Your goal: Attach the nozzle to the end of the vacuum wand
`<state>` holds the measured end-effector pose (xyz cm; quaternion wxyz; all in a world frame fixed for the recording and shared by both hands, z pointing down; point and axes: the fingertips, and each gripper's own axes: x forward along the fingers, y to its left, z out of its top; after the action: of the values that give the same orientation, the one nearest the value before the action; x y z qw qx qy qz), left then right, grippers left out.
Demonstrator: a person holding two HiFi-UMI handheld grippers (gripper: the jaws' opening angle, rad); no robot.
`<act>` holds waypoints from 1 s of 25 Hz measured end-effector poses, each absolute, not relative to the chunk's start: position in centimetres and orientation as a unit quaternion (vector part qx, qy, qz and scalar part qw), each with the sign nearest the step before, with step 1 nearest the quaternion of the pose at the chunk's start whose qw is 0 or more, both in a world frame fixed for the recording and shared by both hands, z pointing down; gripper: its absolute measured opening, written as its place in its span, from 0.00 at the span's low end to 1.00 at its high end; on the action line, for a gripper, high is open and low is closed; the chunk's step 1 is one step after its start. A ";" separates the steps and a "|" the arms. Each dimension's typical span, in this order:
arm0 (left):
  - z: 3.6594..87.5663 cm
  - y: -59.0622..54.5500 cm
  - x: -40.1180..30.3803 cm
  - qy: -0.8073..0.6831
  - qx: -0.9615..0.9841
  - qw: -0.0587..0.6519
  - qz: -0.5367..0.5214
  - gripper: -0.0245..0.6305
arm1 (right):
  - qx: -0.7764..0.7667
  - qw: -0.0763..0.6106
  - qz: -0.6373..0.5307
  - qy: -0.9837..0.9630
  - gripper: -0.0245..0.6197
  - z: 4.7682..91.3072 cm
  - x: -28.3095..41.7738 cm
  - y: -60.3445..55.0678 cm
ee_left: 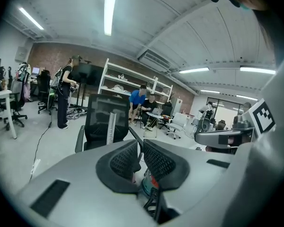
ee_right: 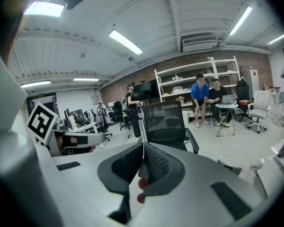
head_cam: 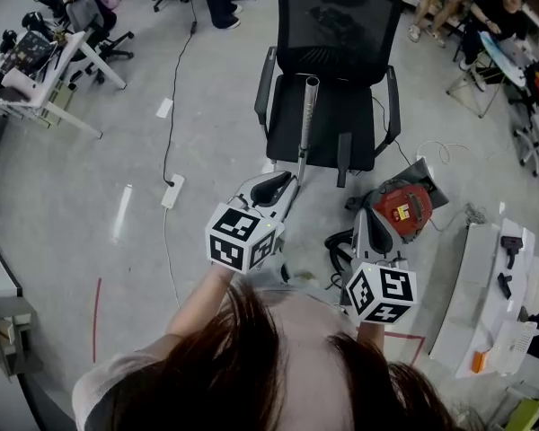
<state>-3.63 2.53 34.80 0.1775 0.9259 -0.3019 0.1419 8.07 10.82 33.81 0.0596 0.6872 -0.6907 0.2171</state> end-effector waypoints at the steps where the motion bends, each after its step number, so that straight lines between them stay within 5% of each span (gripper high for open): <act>1: 34.8 1.9 -3.8 -0.298 0.927 0.177 0.144 0.08 | 0.691 0.057 0.218 -0.687 0.08 33.7 7.9 10.2; 25: 36.3 -9.2 -7.9 -0.220 0.947 0.176 0.157 0.09 | 0.734 0.048 0.240 -0.634 0.08 35.0 2.2 1.6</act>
<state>-7.95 -9.24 36.27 0.1758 0.9466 -0.2201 0.1565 2.19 1.65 34.96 0.0478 0.7339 -0.6335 0.2405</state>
